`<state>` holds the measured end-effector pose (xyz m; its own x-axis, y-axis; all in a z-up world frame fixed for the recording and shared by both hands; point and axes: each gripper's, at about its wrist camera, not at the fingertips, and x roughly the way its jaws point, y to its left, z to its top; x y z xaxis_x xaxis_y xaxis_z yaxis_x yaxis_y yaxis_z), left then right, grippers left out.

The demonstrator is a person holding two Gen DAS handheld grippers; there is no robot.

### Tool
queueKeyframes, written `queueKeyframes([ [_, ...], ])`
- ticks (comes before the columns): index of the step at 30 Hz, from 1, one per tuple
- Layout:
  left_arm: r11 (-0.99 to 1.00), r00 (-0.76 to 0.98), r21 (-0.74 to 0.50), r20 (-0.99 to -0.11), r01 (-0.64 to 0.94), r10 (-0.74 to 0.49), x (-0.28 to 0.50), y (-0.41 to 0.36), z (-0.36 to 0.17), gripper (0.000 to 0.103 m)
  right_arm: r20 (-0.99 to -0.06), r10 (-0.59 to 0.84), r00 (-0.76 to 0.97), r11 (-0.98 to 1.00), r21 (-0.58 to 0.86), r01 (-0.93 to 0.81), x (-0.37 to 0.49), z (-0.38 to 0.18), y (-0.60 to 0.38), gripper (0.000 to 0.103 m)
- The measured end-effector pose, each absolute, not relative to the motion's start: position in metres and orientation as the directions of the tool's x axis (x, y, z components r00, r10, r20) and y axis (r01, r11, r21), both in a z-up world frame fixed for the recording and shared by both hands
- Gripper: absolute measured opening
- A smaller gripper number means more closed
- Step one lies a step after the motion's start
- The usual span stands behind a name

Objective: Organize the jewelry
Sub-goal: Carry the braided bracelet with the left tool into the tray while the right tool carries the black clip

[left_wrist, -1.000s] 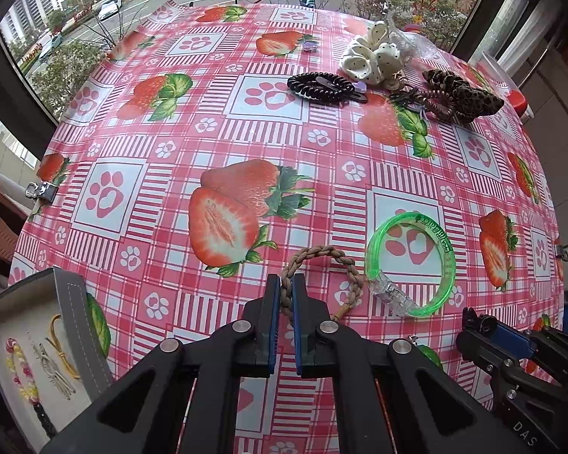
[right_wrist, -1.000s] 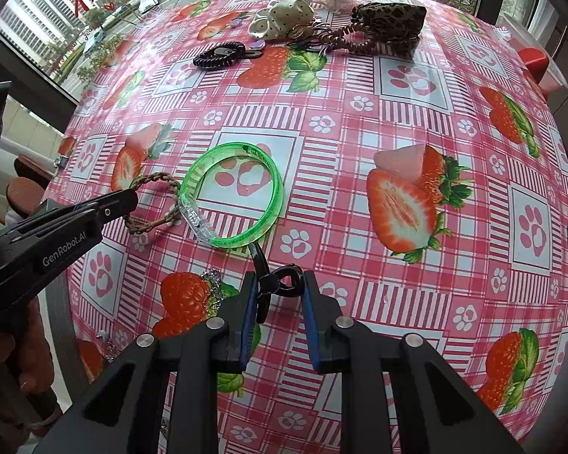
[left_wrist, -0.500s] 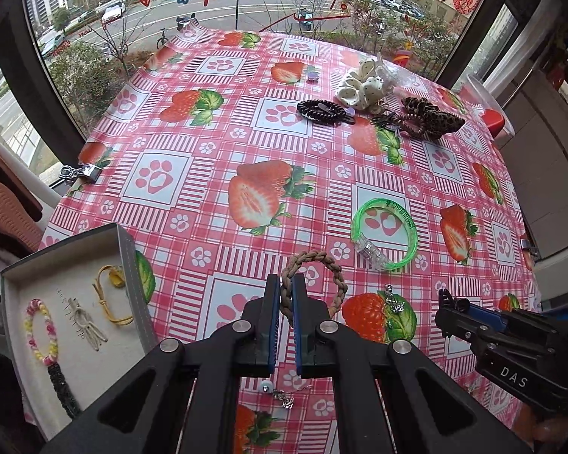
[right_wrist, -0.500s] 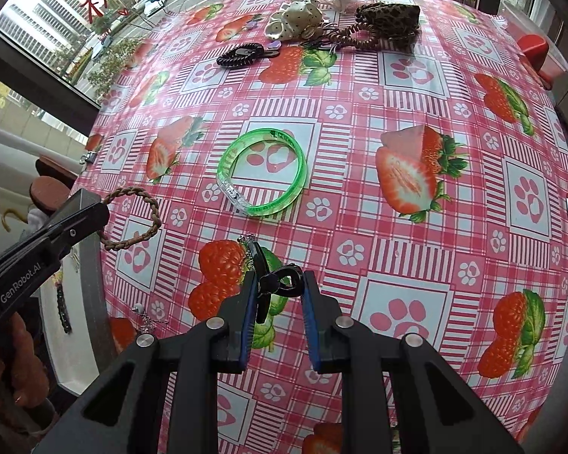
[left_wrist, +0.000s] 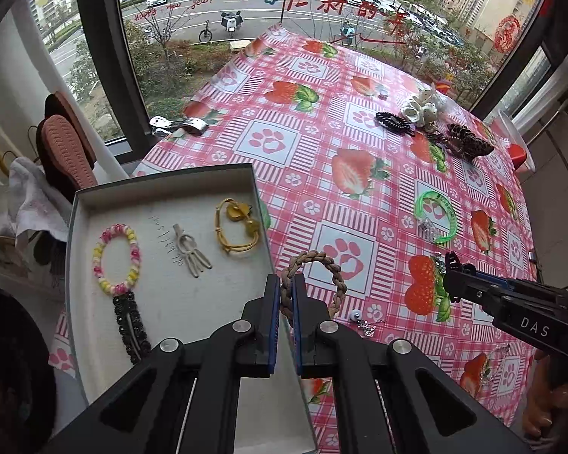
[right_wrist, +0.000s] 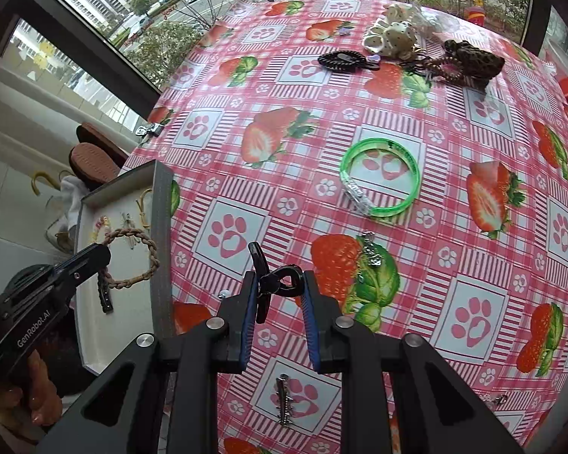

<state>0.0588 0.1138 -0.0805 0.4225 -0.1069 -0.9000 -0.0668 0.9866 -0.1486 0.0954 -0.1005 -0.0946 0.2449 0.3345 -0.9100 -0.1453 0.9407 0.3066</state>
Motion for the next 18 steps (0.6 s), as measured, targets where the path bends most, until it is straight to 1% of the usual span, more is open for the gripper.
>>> queueKeyframes([
  [6,0.979,0.413,-0.141,-0.908,-0.148,-0.069,0.043,0.158,-0.094,0.013,-0.896,0.385,0.221,0.909,0.326,-0.260,0.097,-0.087,-0.040,0.024],
  [11,0.972,0.400,-0.148,-0.914,-0.183,-0.064,0.043,0.181,-0.113,0.013,-0.881,0.434,0.188,0.872,0.359,-0.332,0.109,-0.088,0.009,0.024],
  [18,0.966,0.387,-0.145,-0.921,-0.216,-0.052,0.053,0.199,-0.138,0.013,-0.881,0.445,0.161,0.843,0.352,-0.408,0.136,-0.099,0.069,0.024],
])
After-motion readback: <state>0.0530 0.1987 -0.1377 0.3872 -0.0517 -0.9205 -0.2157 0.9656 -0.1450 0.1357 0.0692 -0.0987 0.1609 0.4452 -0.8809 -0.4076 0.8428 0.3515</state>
